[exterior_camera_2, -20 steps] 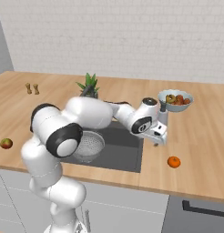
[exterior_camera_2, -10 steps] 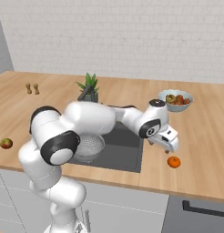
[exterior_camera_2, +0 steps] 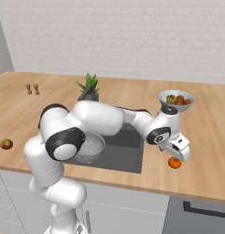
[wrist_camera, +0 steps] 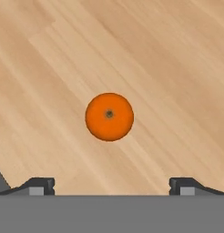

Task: Put the colander in the sink, put the apple, orange in the colander, and turn on the sink faucet and pour water over the colander.

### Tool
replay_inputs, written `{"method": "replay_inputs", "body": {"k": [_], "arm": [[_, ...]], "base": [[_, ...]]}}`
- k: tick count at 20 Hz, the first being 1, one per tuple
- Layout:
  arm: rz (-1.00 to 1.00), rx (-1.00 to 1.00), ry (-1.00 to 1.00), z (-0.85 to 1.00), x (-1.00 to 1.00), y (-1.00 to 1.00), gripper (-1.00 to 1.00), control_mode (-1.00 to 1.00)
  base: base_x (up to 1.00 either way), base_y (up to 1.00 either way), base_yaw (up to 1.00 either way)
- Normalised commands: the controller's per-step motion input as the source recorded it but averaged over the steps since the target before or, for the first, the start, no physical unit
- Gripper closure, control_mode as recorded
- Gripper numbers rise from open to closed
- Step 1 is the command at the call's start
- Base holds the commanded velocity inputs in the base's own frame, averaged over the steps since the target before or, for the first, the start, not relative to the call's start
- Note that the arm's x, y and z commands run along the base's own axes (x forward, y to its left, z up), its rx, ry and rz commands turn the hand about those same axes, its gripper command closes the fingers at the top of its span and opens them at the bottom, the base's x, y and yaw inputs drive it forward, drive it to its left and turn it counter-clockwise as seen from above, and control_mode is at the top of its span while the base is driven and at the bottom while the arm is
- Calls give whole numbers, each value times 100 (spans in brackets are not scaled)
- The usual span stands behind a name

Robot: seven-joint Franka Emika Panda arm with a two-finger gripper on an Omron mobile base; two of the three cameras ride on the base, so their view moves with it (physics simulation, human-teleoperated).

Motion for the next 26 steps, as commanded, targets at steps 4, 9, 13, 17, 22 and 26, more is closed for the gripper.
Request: {"method": "replay_inputs", "body": {"k": [4, 9, 13, 17, 22, 26], "arm": [[0, 0, 0, -26, 0, -10, -100, -100], [0, 1, 0, -36, 8, -1, -100, -100], [0, 1, 0, -36, 28, 0, -100, -100], [0, 0, 0, -37, 29, 0, -100, -100], [0, 1, 0, -23, 17, -3, -100, -100], [0, 0, 0, -13, 13, -16, -100, -100]], "base": [[0, 0, 0], [0, 0, 0], [0, 0, 0], [0, 0, 0], [0, 0, 0], [0, 0, 0]]}}
